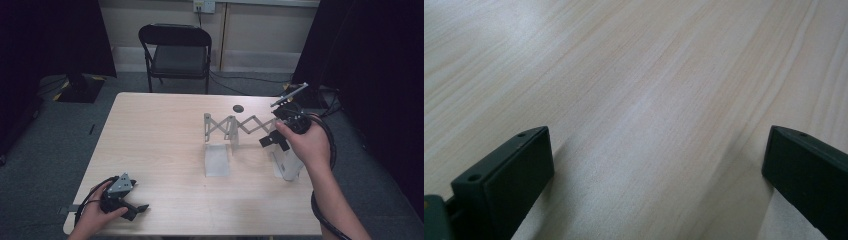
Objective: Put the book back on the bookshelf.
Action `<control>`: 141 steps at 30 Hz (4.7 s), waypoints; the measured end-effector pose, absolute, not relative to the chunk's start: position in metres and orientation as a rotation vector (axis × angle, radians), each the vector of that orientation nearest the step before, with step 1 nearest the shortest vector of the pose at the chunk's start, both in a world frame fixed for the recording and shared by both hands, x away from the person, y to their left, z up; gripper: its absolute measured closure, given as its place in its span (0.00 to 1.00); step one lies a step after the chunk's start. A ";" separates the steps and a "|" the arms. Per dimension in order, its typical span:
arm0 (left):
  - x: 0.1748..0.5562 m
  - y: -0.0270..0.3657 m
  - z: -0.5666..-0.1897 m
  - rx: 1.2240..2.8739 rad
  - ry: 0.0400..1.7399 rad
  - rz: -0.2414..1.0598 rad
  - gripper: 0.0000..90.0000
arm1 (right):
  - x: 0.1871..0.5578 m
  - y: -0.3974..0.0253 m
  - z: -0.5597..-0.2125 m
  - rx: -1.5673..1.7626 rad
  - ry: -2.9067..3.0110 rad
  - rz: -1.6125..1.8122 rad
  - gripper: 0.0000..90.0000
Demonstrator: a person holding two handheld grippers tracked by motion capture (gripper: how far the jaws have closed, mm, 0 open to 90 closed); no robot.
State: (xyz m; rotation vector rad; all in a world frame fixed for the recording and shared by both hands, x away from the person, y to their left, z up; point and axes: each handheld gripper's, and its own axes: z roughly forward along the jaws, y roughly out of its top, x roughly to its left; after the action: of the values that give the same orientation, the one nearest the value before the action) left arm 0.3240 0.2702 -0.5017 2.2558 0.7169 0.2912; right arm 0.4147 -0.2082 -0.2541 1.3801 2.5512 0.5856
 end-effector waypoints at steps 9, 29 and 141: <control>0.324 0.270 -0.502 2.256 0.717 0.291 0.00 | 0.416 -0.191 -0.262 1.335 2.598 0.579 0.24; 0.324 0.270 -0.502 2.255 0.718 0.291 0.00 | 0.414 -0.173 -0.278 1.263 2.648 0.641 0.24; 0.324 0.270 -0.502 2.251 0.721 0.291 0.00 | 0.392 -0.063 -0.422 1.005 2.953 0.847 0.24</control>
State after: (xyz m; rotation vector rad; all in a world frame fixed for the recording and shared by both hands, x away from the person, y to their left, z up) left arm 0.3238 0.2699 -0.5021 2.2512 0.7209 0.2909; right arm 0.3918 -0.0629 -0.4220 1.0046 2.9534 0.8466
